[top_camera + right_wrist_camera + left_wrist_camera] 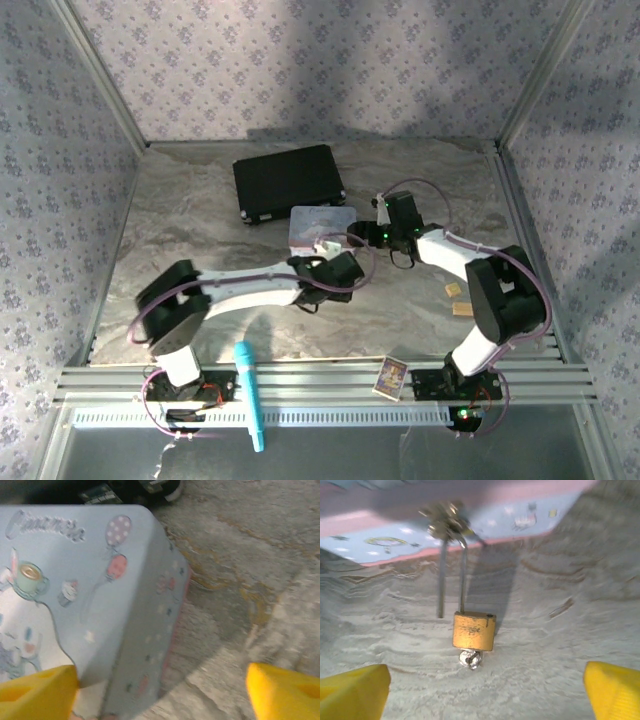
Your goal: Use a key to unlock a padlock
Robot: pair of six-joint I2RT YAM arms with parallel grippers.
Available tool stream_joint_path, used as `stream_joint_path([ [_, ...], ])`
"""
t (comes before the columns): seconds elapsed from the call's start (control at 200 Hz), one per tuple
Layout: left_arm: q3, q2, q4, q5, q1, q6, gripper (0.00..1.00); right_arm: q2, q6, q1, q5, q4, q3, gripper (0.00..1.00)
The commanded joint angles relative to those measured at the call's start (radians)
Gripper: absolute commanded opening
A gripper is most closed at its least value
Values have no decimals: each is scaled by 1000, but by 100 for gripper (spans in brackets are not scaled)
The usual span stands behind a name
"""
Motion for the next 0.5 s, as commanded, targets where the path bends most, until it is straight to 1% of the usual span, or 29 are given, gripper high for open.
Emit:
stream_joint_path([
  [0.0,-63,-143,80,69,43,37,100,-68,-10,2,95,-115,20,99],
  [0.095,-132,-242,121,118,97,40,100,-154,-27,26,180,-122,7,99],
  [0.14,-158,-278,134,164,129,32,100,-203,-32,42,235,-140,2,99],
  [0.19,-192,-310,172,241,167,18,100,-254,-34,58,272,-169,-1,99],
  [0.21,-217,-322,195,287,181,11,100,-275,-35,62,281,-179,-2,99],
  [0.265,-296,-357,310,418,230,-10,100,-330,-28,73,294,-215,-10,99],
  [0.305,-348,-380,383,473,254,-24,100,-365,-5,75,300,-240,-18,99],
  [0.355,-400,-408,423,471,265,-20,100,-394,24,65,273,-264,-32,99],
  [0.44,-413,-427,391,430,274,15,100,-407,53,39,158,-322,-42,99],
  [0.495,-407,-419,381,425,279,38,100,-405,76,48,83,-310,-68,99],
])
